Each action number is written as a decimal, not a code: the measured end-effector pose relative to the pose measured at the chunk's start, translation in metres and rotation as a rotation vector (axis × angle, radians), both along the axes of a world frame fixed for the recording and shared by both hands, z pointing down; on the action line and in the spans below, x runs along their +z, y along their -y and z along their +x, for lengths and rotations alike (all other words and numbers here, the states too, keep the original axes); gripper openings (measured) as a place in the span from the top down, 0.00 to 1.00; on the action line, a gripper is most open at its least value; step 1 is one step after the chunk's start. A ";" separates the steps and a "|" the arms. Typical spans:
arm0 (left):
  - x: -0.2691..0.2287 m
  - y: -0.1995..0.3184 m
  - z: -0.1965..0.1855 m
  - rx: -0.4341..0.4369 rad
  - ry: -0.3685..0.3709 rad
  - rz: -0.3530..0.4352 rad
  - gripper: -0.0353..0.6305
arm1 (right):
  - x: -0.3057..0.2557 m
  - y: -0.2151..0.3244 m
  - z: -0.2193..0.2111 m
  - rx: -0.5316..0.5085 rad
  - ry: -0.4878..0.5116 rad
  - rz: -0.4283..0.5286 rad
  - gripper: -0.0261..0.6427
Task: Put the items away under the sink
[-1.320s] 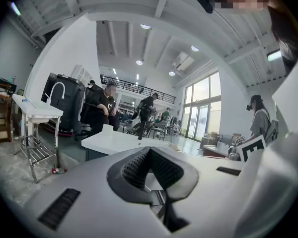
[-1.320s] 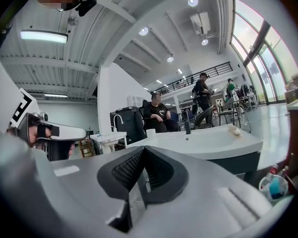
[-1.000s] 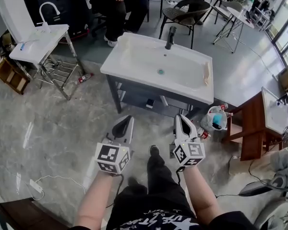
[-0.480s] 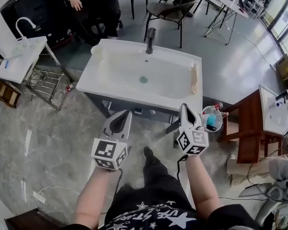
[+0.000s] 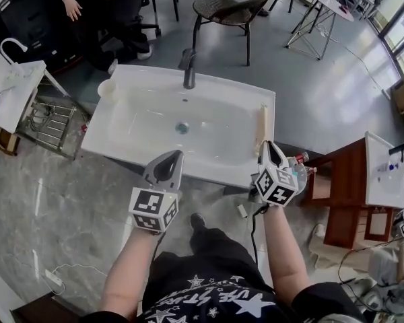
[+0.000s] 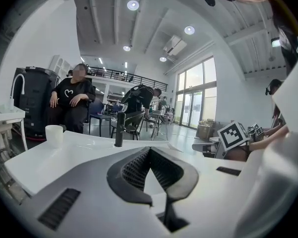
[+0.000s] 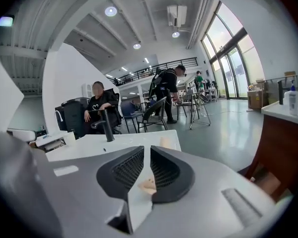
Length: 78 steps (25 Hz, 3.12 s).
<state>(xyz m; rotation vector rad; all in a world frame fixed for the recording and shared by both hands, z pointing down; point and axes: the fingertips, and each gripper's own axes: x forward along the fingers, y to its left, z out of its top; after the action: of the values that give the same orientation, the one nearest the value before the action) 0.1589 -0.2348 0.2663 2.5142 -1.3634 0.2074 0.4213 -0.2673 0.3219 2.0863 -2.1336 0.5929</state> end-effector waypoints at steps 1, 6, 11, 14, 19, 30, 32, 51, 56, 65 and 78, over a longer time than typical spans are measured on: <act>0.002 0.006 0.004 0.000 0.001 -0.002 0.93 | 0.005 0.007 0.005 -0.001 0.001 -0.020 0.93; 0.009 0.033 0.016 -0.003 0.012 -0.011 0.93 | 0.033 0.033 0.012 -0.039 0.015 -0.129 0.75; 0.014 0.044 0.023 0.001 0.017 -0.023 0.93 | 0.057 0.045 0.016 -0.054 -0.018 -0.243 0.71; 0.018 0.042 0.021 -0.001 0.024 -0.032 0.93 | 0.066 0.047 0.023 -0.023 -0.097 -0.304 0.86; 0.025 0.027 0.002 -0.028 0.017 -0.044 0.93 | 0.067 0.046 0.027 0.040 -0.088 -0.319 0.93; 0.038 -0.051 -0.075 -0.123 -0.015 -0.066 0.93 | 0.005 -0.006 -0.080 -0.101 -0.007 -0.114 0.95; 0.042 -0.074 -0.092 -0.135 -0.017 -0.070 0.93 | -0.001 -0.030 -0.113 -0.155 0.008 -0.086 0.95; 0.140 -0.304 -0.236 -0.263 0.007 -0.138 0.93 | 0.120 -0.289 -0.302 -0.456 -0.039 -0.129 0.95; 0.198 -0.326 -0.240 -0.302 -0.034 -0.189 0.93 | 0.204 -0.303 -0.293 -0.441 -0.044 -0.241 0.95; 0.327 -0.291 -0.241 -0.327 -0.007 -0.187 0.93 | 0.343 -0.252 -0.251 -0.375 -0.079 -0.280 0.95; 0.464 -0.193 -0.246 -0.418 0.003 -0.217 0.93 | 0.532 -0.094 -0.181 -0.241 -0.178 -0.409 0.95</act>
<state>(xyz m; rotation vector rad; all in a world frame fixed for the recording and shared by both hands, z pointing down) -0.0873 -0.0420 0.7300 2.0036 -1.7246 0.2559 0.2408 -0.1735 0.8537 1.5798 -1.9278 0.7104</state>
